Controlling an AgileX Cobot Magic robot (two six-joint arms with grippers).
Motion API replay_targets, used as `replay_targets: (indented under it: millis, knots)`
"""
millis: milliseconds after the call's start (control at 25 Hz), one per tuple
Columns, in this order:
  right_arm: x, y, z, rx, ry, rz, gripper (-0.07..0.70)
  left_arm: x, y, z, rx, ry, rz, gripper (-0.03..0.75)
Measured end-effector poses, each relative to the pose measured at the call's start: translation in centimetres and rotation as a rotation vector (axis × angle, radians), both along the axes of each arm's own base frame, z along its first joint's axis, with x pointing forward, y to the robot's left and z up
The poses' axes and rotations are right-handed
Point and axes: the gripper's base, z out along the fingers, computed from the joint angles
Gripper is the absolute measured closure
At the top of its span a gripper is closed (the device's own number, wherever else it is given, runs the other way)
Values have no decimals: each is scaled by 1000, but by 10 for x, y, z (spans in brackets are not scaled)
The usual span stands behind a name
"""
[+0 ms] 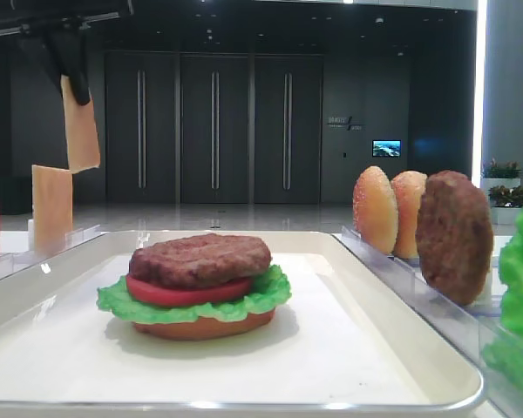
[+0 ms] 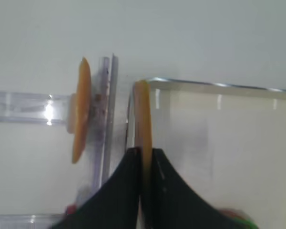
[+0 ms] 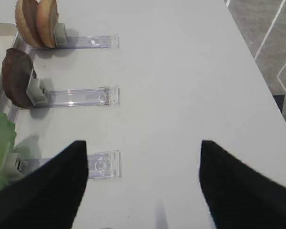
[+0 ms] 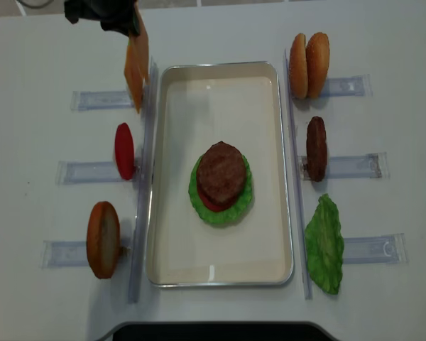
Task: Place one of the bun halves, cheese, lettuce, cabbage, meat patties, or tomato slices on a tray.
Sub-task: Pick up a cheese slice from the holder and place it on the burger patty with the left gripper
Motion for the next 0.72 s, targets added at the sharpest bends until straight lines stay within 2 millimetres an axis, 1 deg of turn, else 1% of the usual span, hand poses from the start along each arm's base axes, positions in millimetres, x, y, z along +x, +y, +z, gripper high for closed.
replay_targets:
  millis: [80,120,240,360,480,560,640,720]
  knots:
    - [0,0,0,0,0,0,160,-14,-5,-13,-39,40,-4,690]
    - [0,0,0,0,0,0,160,-23,-7,-15,-51,31,-10,690]
    - [0,0,0,0,0,0,160,-56,-4,-24,-87,46,-4,690]
    - [0,0,0,0,0,0,160,-88,6,-24,-93,52,-1,690]
    - [0,0,0,0,0,0,160,-120,16,-18,-123,26,6,690]
    - [0,0,0,0,0,0,160,-138,21,-16,-145,6,12,690]
    - [0,0,0,0,0,0,160,-152,25,-16,-159,-1,17,690]
    - [0,0,0,0,0,0,160,-157,26,-17,-169,1,20,690]
